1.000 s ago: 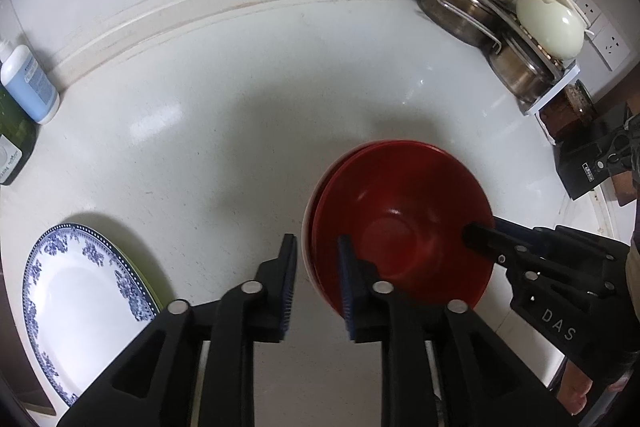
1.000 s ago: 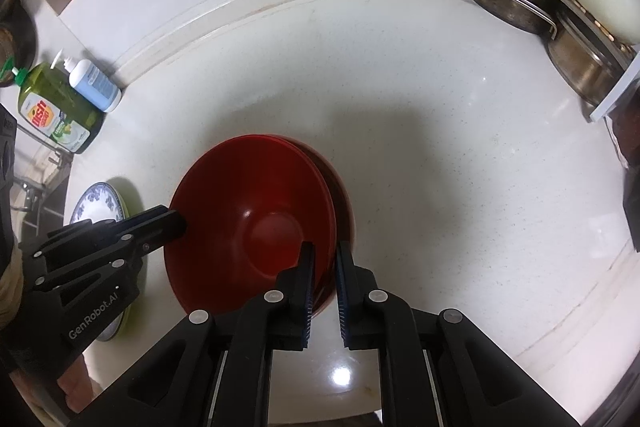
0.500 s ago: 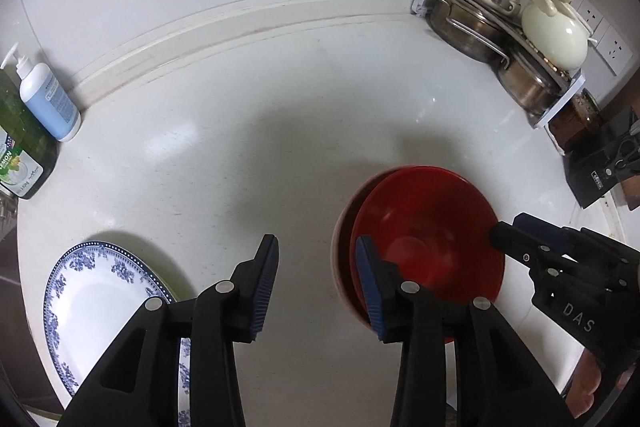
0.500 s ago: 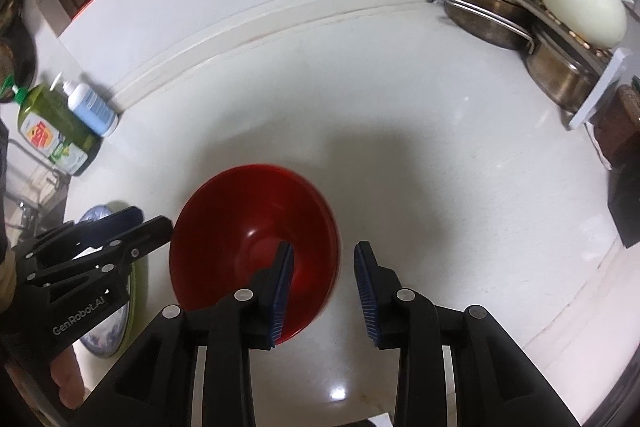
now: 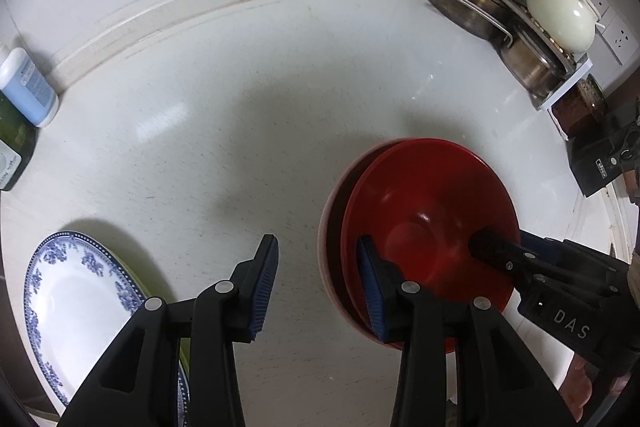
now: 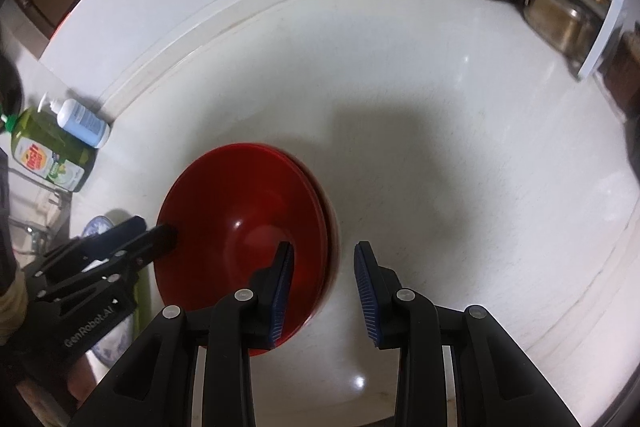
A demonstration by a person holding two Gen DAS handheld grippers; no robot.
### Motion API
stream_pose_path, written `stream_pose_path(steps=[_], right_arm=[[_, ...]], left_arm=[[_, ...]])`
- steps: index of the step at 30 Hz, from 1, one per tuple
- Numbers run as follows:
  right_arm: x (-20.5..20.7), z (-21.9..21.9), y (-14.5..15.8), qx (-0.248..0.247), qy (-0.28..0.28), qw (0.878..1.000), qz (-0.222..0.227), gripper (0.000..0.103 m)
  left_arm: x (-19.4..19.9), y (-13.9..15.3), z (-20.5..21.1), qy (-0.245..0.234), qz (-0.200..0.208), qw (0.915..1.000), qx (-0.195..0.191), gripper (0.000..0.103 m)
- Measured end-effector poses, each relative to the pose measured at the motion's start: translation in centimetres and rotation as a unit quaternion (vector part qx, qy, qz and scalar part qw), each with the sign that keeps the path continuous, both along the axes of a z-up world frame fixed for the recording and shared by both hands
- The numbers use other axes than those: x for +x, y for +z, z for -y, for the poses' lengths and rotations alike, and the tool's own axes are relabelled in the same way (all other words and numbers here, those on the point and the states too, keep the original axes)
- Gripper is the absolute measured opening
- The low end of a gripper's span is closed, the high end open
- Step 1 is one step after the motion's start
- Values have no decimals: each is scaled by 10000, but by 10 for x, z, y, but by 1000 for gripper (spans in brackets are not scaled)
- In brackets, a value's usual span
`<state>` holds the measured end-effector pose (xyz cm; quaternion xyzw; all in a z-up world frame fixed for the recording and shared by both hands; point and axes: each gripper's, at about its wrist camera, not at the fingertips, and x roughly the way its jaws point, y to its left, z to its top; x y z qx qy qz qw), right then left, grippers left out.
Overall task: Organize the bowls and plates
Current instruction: 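Close both tools on the rims of the nested bowls, then lift the nested bowls with both tools and carry them over the plate stack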
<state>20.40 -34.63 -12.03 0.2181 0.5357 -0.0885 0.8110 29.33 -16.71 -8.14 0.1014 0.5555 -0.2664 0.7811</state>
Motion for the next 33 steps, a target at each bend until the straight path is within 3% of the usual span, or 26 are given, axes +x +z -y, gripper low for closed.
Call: stream_pose_path(steps=[6, 15, 33], right_arm=[[0, 1, -10, 91, -40, 9998, -150, 32], [5, 2, -18, 264, -13, 9993, -251, 25], [7, -1, -12, 378, -76, 9986, -372, 23]], left_arm=[[2, -10, 4, 7, -187, 9998, 41, 38], [1, -17, 9, -67, -461, 9989, -100, 24], [-1, -3, -2, 186, -309, 9993, -34, 22]])
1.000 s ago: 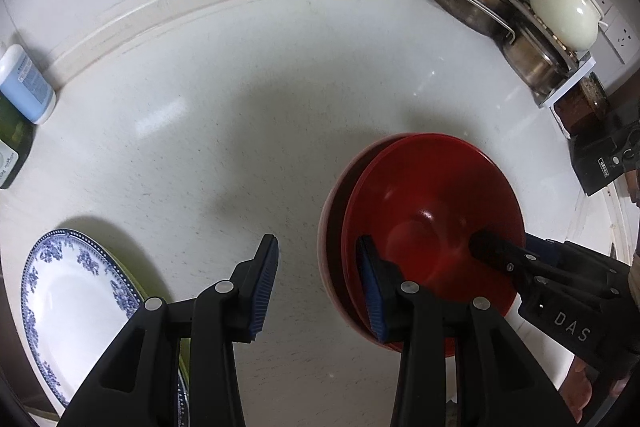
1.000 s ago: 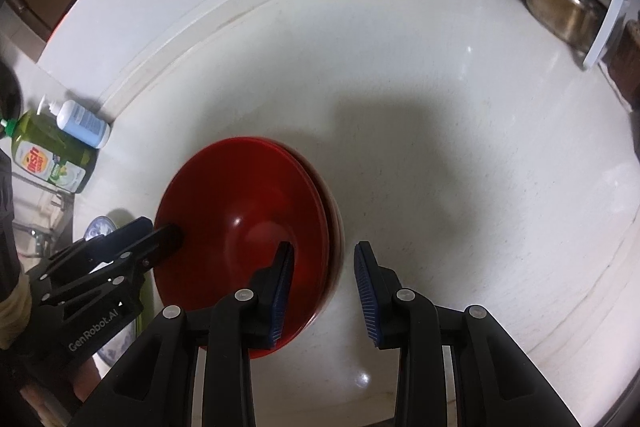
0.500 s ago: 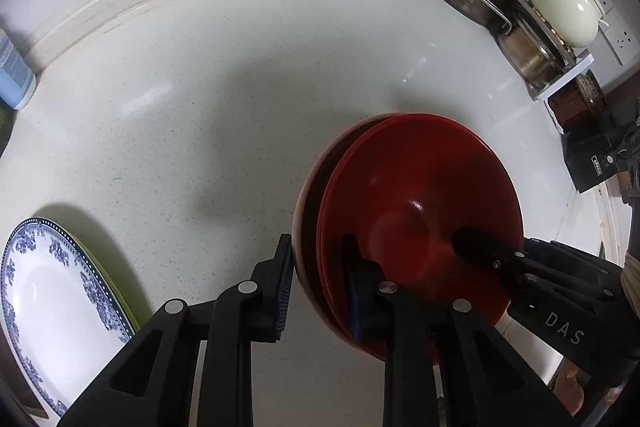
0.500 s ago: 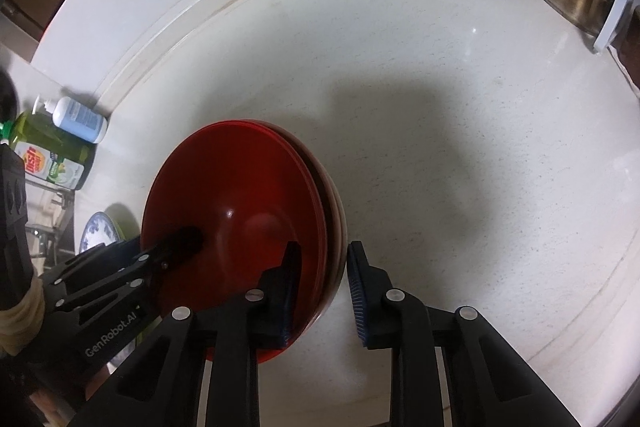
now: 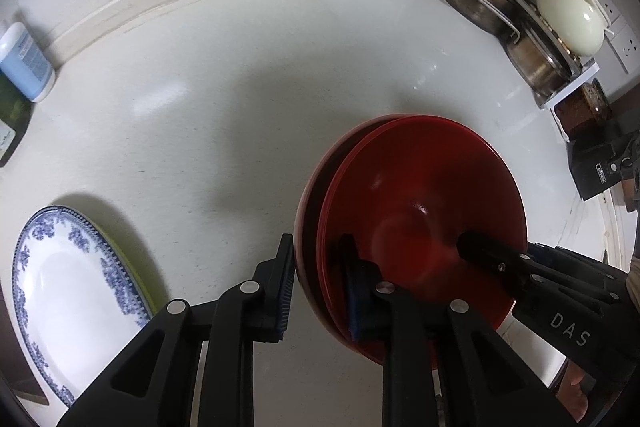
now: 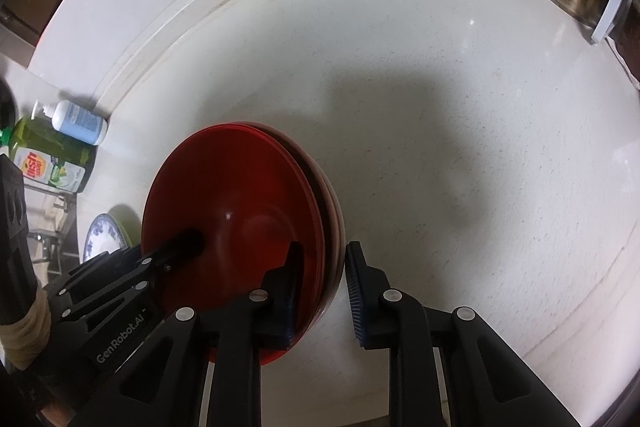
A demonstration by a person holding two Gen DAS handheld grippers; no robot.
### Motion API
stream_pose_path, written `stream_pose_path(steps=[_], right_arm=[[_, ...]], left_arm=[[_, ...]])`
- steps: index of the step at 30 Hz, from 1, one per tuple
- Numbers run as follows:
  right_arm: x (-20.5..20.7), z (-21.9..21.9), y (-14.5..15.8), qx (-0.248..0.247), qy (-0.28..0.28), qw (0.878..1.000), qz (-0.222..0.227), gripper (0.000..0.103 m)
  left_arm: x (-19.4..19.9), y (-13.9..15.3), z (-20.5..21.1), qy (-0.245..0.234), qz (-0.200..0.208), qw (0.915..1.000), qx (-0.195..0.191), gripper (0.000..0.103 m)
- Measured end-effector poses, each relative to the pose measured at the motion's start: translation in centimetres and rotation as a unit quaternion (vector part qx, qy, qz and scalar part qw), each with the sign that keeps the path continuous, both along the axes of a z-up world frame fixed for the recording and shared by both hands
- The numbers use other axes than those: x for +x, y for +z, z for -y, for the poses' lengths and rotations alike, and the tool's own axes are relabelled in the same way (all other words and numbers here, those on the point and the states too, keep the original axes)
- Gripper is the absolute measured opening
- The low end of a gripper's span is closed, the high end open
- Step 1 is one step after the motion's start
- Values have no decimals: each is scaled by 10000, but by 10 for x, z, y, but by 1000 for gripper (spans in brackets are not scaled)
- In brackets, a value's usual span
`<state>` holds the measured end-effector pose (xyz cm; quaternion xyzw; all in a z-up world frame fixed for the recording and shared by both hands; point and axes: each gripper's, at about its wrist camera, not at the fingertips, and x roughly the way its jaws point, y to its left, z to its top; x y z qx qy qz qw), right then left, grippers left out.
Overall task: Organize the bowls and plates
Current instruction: 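Lift the nested bowls with both tools and carry them over the plate stack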
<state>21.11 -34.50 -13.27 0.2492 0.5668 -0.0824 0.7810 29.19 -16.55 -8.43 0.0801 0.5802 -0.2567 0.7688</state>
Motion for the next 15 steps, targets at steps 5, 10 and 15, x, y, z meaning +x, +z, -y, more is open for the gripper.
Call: stream_pose_path(steps=[5, 10, 15], right_arm=[[3, -11, 13, -60, 136, 9998, 116, 23], [8, -27, 28, -128, 349, 9989, 274, 23], [13, -47, 44, -271, 585, 9970, 436, 23]], left_arm=[[1, 14, -20, 191, 153, 9997, -97, 22], [0, 26, -45, 396, 281, 9986, -200, 22], [-1, 33, -71, 574, 352, 9972, -311, 22]])
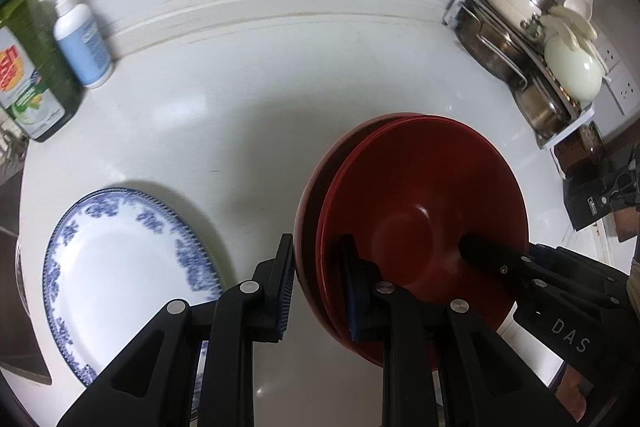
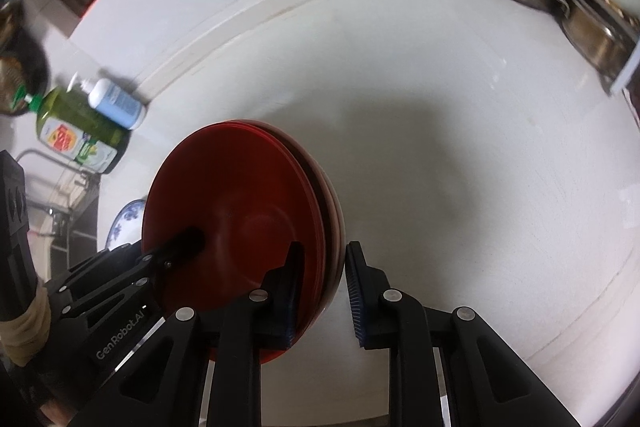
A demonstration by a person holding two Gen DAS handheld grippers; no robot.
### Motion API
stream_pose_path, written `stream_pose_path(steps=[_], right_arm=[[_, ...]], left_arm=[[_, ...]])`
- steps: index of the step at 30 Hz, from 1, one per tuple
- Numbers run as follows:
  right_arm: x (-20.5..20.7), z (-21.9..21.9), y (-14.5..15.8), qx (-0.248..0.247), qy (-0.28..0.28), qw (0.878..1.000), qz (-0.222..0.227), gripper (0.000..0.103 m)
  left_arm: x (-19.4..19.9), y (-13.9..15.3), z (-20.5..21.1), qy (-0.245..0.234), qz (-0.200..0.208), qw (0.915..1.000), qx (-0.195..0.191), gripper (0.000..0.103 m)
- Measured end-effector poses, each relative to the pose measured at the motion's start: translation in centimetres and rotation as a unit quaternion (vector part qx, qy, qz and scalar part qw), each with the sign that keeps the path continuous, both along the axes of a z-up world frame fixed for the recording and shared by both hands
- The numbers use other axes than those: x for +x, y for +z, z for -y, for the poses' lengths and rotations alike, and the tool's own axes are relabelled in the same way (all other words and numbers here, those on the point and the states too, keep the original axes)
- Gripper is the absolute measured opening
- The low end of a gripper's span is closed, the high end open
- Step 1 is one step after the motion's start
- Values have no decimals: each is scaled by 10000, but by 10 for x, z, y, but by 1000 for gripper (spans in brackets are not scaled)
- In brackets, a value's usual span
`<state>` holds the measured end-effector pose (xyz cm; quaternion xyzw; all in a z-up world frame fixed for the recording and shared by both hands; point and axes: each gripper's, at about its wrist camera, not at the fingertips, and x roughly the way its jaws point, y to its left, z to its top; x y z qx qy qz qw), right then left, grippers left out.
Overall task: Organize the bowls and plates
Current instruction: 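Lift the nested bowls with both tools and carry them over the plate stack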
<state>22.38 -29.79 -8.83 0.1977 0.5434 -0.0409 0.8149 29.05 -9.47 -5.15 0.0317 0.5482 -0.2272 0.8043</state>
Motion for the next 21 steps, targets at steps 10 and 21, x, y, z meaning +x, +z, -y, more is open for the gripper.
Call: stream_pose_path(steps=[10, 21], right_arm=[[11, -44, 23, -173, 476, 9983, 276, 23], [21, -100, 34, -104, 1117, 9927, 441, 23]], left_arm=[[-3, 13, -56, 468, 153, 9988, -67, 22], [-9, 24, -124, 1092, 341, 9934, -83, 22]])
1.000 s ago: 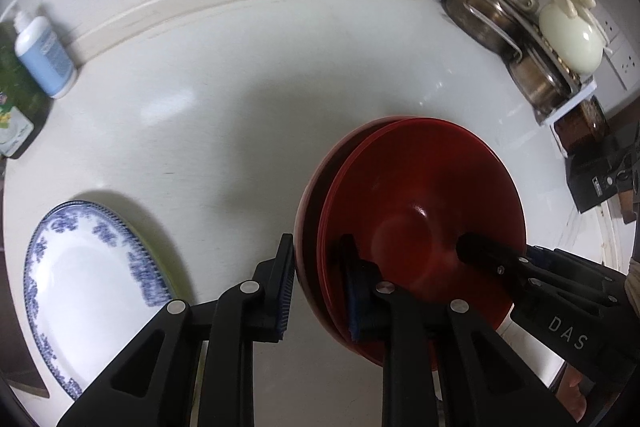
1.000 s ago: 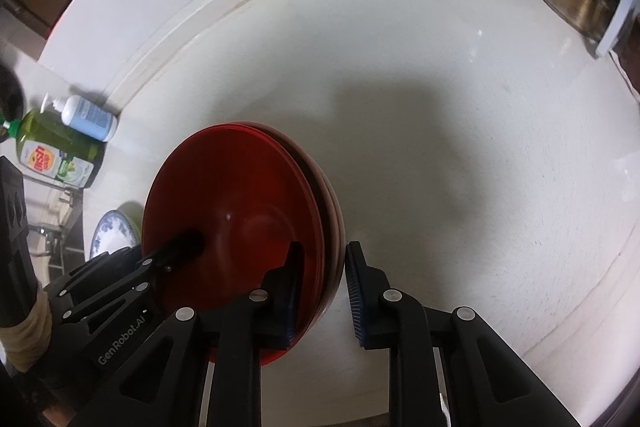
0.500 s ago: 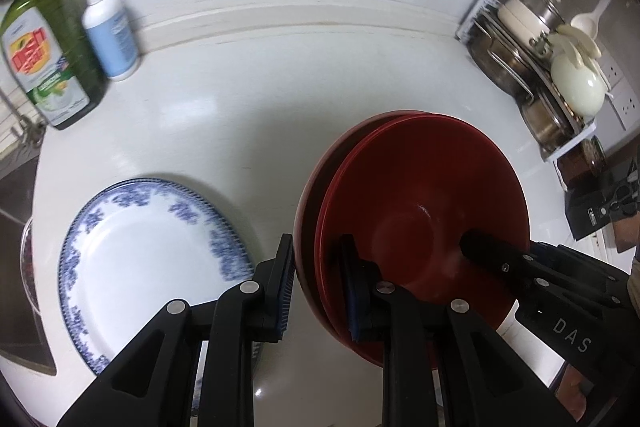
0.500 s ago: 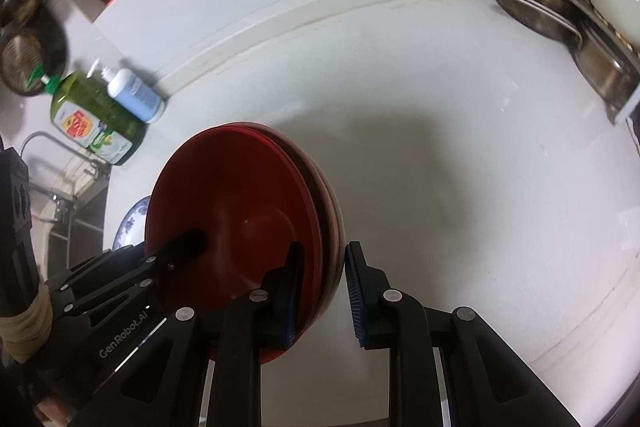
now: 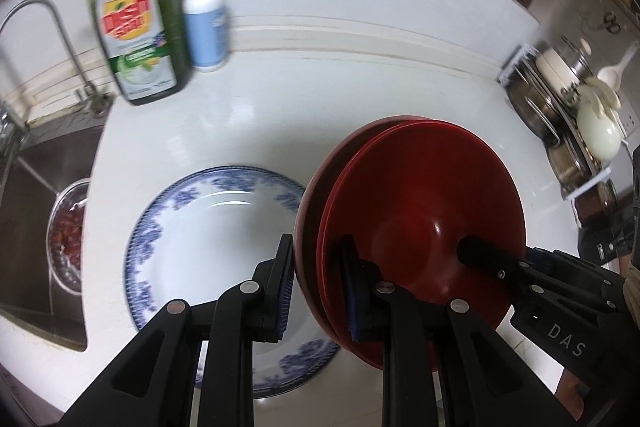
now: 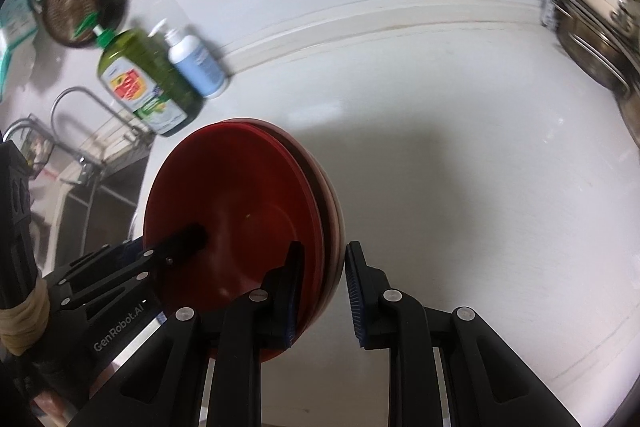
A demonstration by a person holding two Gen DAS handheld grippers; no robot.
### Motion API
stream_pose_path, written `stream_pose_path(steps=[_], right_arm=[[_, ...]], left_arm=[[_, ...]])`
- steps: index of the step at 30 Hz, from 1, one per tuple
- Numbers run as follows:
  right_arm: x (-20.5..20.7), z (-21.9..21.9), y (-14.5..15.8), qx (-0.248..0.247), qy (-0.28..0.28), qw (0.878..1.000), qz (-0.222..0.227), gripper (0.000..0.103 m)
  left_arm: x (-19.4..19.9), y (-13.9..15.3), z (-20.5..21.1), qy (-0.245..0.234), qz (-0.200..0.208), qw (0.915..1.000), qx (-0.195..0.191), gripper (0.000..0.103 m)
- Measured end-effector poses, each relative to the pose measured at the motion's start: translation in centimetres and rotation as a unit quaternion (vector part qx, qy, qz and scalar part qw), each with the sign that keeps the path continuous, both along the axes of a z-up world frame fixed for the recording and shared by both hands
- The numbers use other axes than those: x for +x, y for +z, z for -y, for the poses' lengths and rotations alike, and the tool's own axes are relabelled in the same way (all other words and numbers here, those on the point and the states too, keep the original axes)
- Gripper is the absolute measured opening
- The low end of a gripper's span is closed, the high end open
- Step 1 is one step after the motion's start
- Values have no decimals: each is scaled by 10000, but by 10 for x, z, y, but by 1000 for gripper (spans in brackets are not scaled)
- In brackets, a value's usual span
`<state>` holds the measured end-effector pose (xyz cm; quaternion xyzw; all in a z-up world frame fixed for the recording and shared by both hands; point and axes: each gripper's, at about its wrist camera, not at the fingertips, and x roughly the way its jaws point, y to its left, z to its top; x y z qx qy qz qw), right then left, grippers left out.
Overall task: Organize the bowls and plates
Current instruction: 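Lift the nested bowls with both tools and carry them over the plate stack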
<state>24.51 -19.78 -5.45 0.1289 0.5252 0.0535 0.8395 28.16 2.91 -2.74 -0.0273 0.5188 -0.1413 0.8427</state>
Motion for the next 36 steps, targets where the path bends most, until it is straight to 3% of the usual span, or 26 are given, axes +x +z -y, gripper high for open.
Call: stream_pose_path(steps=[18, 36], right_arm=[[16, -89, -15, 102, 850, 9962, -154, 23], [28, -115, -52, 63, 1044, 9919, -716, 23]], left_arm=[[-4, -16, -79, 748, -249, 9969, 75, 22], [7, -52, -95, 817, -749, 9938, 127, 22]])
